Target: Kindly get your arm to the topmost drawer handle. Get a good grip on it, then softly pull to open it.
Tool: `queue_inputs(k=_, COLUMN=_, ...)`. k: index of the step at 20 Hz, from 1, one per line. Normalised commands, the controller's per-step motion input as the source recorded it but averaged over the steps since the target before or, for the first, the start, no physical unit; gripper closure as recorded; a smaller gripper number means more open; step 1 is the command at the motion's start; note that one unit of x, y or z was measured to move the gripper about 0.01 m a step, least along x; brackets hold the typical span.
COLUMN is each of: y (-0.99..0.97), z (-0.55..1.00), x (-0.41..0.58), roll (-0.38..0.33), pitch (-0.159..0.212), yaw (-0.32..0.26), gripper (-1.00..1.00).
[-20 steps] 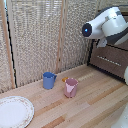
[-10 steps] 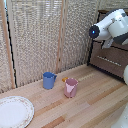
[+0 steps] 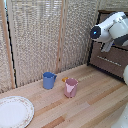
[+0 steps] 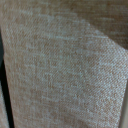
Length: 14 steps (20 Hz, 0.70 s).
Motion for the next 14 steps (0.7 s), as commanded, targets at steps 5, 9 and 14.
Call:
queue_inputs(k=5, y=-0.03, z=0.0, x=-0.015, roll=0.025, pitch=0.0, yaw=0.0, gripper=1.0)
queue_inputs(k=9, y=0.0, z=0.0, x=0.02, roll=0.005, pitch=0.0, yaw=0.0, gripper=1.0)
queue_inputs(k=14, y=0.43, z=-0.17, x=0.325, roll=0.014, pitch=0.013, yaw=0.0, gripper=1.0)
